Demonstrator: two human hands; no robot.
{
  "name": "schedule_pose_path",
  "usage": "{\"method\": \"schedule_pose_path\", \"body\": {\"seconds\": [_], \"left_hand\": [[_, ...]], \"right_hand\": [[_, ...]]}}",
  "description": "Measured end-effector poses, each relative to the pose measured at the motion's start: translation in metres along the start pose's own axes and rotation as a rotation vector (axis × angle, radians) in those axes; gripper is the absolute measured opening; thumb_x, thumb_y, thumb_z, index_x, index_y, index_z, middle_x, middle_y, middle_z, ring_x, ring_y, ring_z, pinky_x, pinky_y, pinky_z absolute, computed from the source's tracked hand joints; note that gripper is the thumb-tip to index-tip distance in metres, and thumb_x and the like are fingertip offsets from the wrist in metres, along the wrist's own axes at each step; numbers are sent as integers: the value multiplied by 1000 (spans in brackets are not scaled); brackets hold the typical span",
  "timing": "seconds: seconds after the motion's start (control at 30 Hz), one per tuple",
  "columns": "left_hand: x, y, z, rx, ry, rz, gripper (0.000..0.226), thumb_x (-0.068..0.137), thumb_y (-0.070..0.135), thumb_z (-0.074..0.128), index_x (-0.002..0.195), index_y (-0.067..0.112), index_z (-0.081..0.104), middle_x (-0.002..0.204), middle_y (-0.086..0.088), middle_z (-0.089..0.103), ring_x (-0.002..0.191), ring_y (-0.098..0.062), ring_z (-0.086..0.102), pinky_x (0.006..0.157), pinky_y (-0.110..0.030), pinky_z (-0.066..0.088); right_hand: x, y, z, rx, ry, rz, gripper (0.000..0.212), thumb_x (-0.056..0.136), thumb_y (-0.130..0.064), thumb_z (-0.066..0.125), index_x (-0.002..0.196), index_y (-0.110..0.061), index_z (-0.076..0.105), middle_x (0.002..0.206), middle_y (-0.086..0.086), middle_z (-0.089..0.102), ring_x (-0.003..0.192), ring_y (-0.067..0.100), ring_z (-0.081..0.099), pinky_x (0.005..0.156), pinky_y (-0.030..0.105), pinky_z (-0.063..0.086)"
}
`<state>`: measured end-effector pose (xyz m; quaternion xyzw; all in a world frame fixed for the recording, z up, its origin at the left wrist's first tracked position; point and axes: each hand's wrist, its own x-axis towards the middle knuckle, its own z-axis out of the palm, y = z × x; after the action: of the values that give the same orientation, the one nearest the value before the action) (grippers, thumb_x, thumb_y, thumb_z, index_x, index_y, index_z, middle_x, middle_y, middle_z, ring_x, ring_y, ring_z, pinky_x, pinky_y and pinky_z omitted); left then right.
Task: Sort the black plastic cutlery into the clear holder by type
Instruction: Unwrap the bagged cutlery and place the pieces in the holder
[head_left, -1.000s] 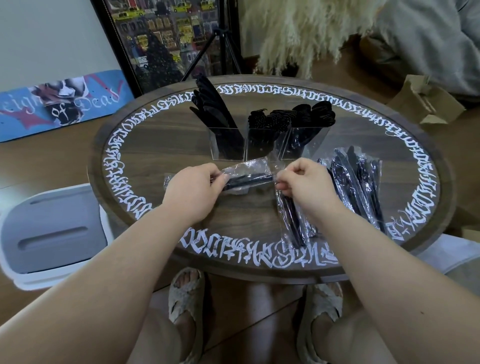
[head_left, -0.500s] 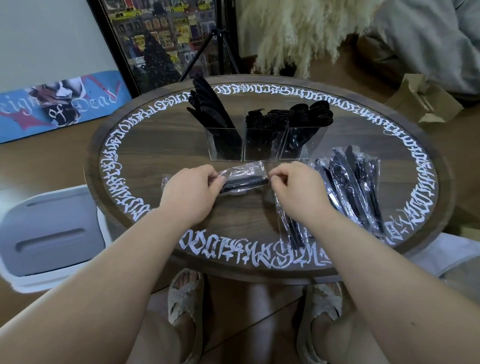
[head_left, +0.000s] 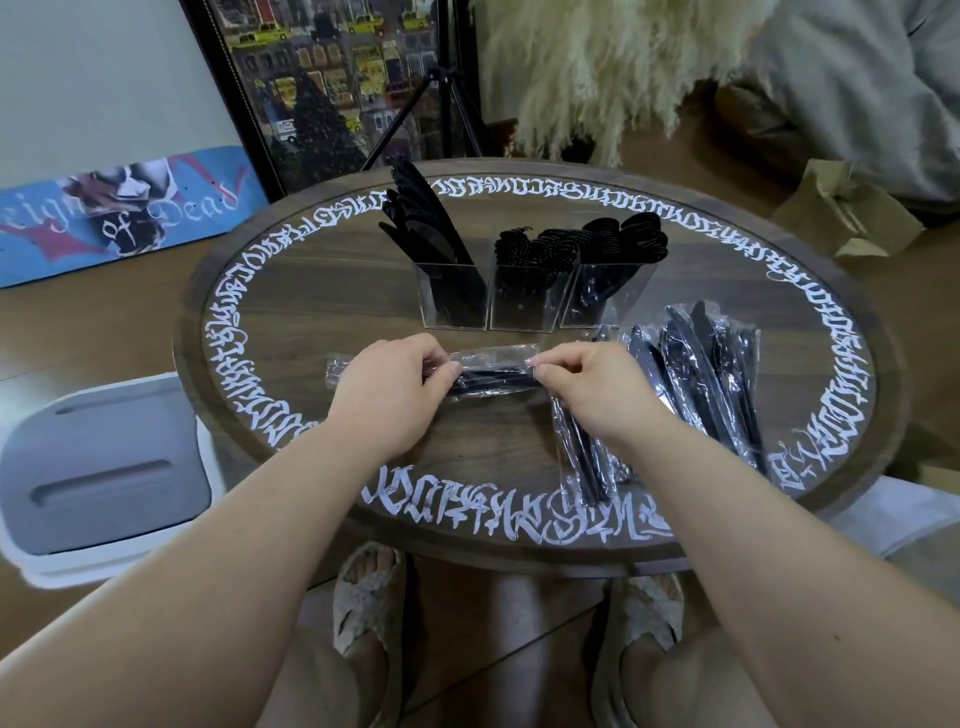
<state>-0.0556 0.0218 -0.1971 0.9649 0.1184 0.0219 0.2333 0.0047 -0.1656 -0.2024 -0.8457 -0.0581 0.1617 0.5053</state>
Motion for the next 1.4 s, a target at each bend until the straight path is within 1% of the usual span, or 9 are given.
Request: {"method": "schedule_pose_path", "body": {"seconds": [0.17,0.33,0.4,0.5,0.63,0.8,1.03,1.3,1.4], "left_hand": [[-2,3,-1,-47,32,16,20,97,37,48,97,21,60,83,5,61,85,-15,51,70,-29,36],[-2,0,-2,-93,38,-1,15,95,37,52,95,24,59,81,11,59,80,-9,54,66,-23,37],[-2,-1,-2,-121,42,-4,14,94,38,55,96,26,60,82,15,58,83,-6,54,67,-20,37],[-1,-3,-2,-169,94,-28,23,94,39,54,111,25,59,102,12,62,102,-10,56,85,-25,40],[5,-10,-4,-155,177,-206,35,98,32,43,129,18,51,124,-1,60,112,-23,54,90,-34,40],[7,-20,-4,-232,187,-207,25,97,21,42,119,20,55,98,3,66,95,-18,64,81,-28,43],[7,-21,-4,-214,219,-171,16,95,21,53,110,22,59,79,12,60,87,-15,65,80,-24,42],[8,-36,-17,-127,314,-294,23,95,22,53,116,16,60,90,3,61,92,-22,60,78,-31,44],[8,-40,-18,-69,293,-345,40,92,25,54,131,17,51,120,-8,57,113,-30,52,93,-41,43]], "right_hand": [[-1,-1,0,-40,-6,-49,15,94,-15,57,99,-20,71,74,-16,60,59,-3,49,51,4,35],[-1,0,2,-10,-5,-77,14,93,-16,60,101,-19,71,75,-13,62,69,1,55,67,15,41],[-1,1,2,29,11,-68,12,91,-14,62,92,-20,72,70,-9,63,66,5,56,67,18,43],[2,1,0,130,41,-30,20,89,-9,64,77,-24,69,65,-3,64,61,8,58,64,26,49],[5,2,-2,238,61,32,17,90,-7,61,80,-17,69,68,3,65,63,12,59,66,29,51],[7,3,-2,284,105,51,21,92,-4,58,77,-18,65,71,3,65,66,12,61,65,24,50],[5,0,-5,356,129,20,21,93,-3,57,90,-21,66,77,1,66,66,9,62,61,18,48],[8,-1,-10,402,226,100,20,93,-3,57,81,-15,67,74,3,63,61,7,59,59,18,47],[9,1,-11,423,223,119,20,93,-2,57,80,-14,67,74,4,63,62,8,59,59,18,48]]}}
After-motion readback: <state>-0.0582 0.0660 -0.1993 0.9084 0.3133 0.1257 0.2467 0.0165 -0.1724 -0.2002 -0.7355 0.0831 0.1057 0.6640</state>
